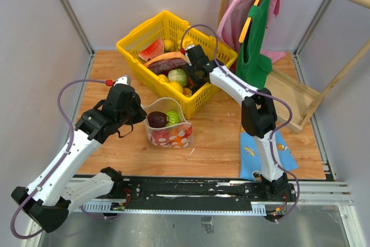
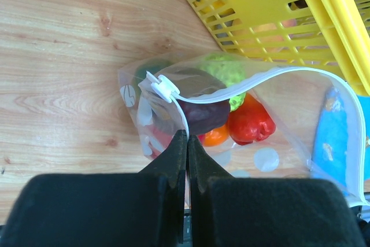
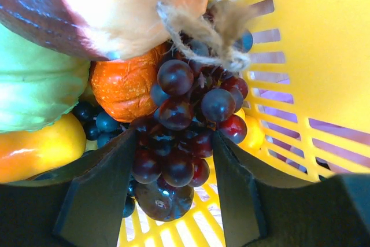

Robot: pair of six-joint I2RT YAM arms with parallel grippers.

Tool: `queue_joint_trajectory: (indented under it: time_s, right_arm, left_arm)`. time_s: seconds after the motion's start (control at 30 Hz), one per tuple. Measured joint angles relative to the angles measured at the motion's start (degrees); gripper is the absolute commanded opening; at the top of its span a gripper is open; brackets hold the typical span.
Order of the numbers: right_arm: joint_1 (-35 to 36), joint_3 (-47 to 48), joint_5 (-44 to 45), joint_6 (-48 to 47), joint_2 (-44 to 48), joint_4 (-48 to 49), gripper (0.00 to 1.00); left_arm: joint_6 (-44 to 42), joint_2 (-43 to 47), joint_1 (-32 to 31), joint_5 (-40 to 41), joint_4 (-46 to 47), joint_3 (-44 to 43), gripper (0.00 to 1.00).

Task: Place the food in the zip-top bag and seal the zipper
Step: Pick up the fake fruit from the bin.

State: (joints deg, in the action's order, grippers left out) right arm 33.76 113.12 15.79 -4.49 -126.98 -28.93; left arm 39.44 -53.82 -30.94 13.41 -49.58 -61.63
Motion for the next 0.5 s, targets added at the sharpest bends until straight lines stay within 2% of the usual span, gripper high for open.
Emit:
queue_joint_trajectory:
  time_s: [0.13, 0.23, 0.37, 0.5]
  right_arm:
    - [-0.35, 0.24, -1.20, 0.02, -0.28, 0.37, 0.40]
    - [-0.59, 0.72, -1.99, 0.00, -0.57, 0.52, 0.22]
    - [-0.92, 1.51, -3.19, -0.24, -0.61, 0.46, 0.05]
    - [-1.25, 1.66, -4.28, -0.04, -0.46, 0.00, 0.01]
  left_arm:
    - [-0.02, -0.39, 0.00, -0.02, 0.02, 0.00, 0.00]
    - [-0.02, -0.63, 0.00, -0.09, 0.02, 0.00, 0.00]
    - [-0.02, -0.68, 0.00, -0.17, 0.04, 0.00, 0.00]
    - [-0.02, -0.68, 0.00, -0.17, 0.04, 0.00, 0.00]
